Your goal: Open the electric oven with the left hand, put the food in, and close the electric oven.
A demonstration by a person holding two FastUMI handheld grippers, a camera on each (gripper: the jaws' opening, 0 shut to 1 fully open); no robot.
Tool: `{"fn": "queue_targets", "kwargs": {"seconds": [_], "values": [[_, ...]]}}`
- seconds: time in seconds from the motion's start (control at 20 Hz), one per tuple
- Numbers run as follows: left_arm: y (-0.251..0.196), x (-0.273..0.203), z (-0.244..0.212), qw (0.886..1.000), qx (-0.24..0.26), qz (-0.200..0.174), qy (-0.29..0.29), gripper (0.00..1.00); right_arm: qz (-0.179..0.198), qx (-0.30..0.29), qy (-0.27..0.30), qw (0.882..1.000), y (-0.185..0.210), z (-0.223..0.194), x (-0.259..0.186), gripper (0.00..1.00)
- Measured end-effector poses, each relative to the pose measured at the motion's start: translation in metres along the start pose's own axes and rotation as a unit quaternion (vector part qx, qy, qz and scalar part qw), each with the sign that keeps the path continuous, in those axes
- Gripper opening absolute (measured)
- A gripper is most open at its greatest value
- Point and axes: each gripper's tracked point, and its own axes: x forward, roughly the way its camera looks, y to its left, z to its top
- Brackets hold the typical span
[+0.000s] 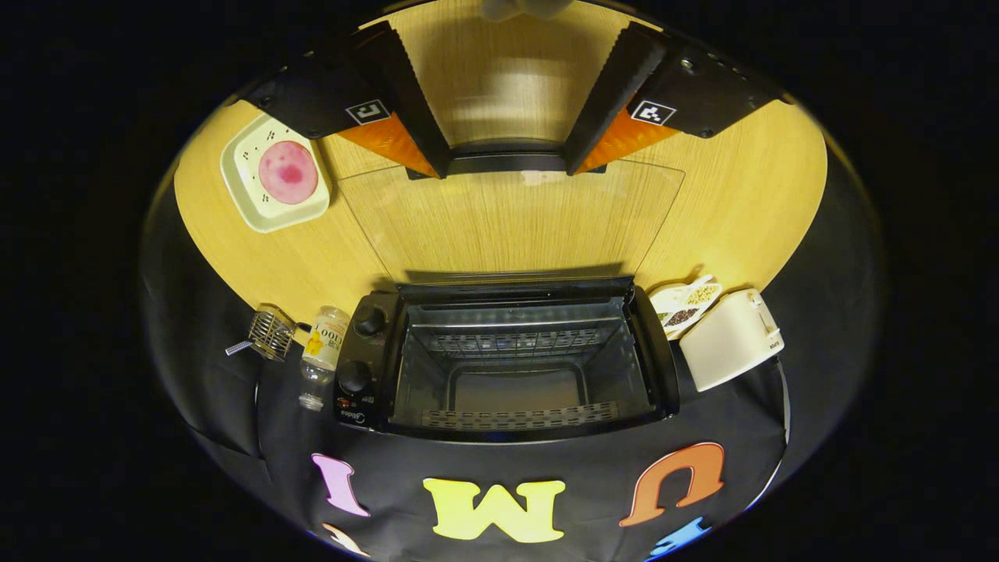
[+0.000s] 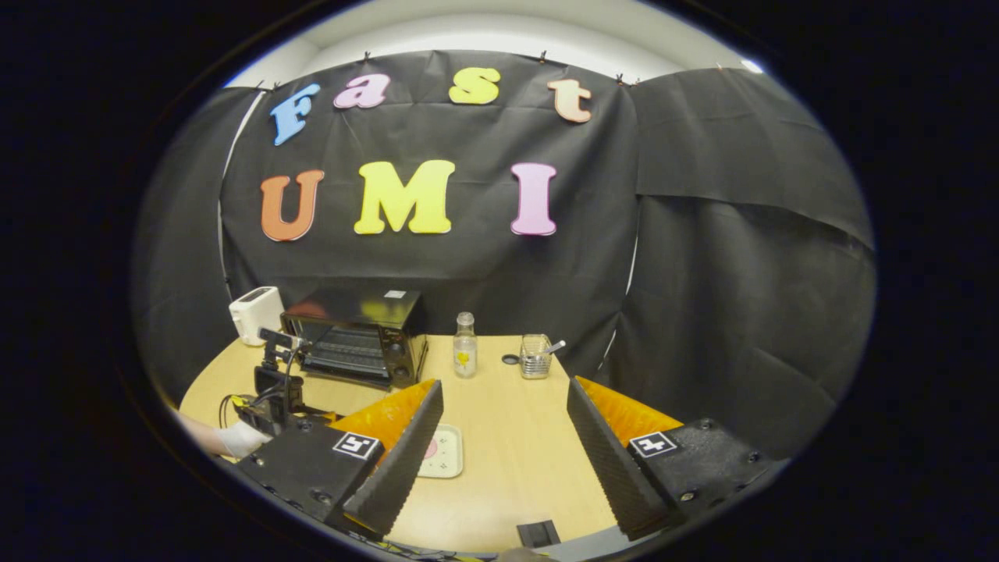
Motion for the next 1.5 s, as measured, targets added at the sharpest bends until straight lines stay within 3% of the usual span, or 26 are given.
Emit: {"fn": "queue_targets", "kwargs": {"seconds": [0.1, 0.15, 0.2, 0.3, 0.55, 0.95, 1.05, 1.1, 1.15, 1.2, 1.5], "values": [[0.0, -0.002, 0.003, 1.0, -0.005, 0.001, -0.007, 0.96, 0.003, 0.004, 0.006, 1.0, -0.001, -0.004, 0.002, 0.98], [0.0, -0.003, 0.004, 1.0, -0.005, 0.001, -0.012, 0.84, 0.004, 0.005, 0.006, 1.0, -0.001, -0.004, 0.003, 1.0], [0.001, -0.004, 0.006, 1.0, -0.004, 0.002, -0.016, 0.96, 0.005, 0.006, 0.007, 1.0, -0.002, -0.006, 0.005, 1.0], [0.005, -0.01, 0.012, 1.0, -0.001, 0.008, -0.027, 0.98, 0.008, 0.007, 0.008, 1.0, -0.003, -0.01, 0.01, 0.98], [0.013, -0.053, 0.035, 0.997, 0.004, 0.014, -0.076, 0.98, 0.037, 0.007, 0.047, 0.998, 0.004, -0.038, 0.038, 0.98], [0.021, -0.166, 0.103, 0.983, 0.005, 0.03, -0.183, 0.98, 0.092, 0.014, 0.128, 0.987, 0.02, -0.107, 0.118, 0.96], [0.023, -0.193, 0.121, 0.979, -0.005, 0.044, -0.201, 0.98, 0.115, 0.022, 0.163, 0.98, 0.029, -0.133, 0.139, 0.92], [0.024, -0.207, 0.131, 0.976, -0.008, 0.052, -0.211, 0.97, 0.127, 0.027, 0.184, 0.974, 0.035, -0.147, 0.149, 0.84], [0.025, -0.219, 0.139, 0.973, -0.011, 0.061, -0.22, 0.97, 0.14, 0.034, 0.205, 0.968, 0.041, -0.158, 0.157, 0.86], [0.025, -0.23, 0.146, 0.972, -0.015, 0.071, -0.226, 0.97, 0.153, 0.044, 0.227, 0.961, 0.047, -0.174, 0.165, 0.75], [0.023, -0.282, 0.162, 0.96, -0.044, 0.129, -0.244, 1.0, 0.194, 0.078, 0.34, 0.917, 0.069, -0.232, 0.197, 0.53]]}}
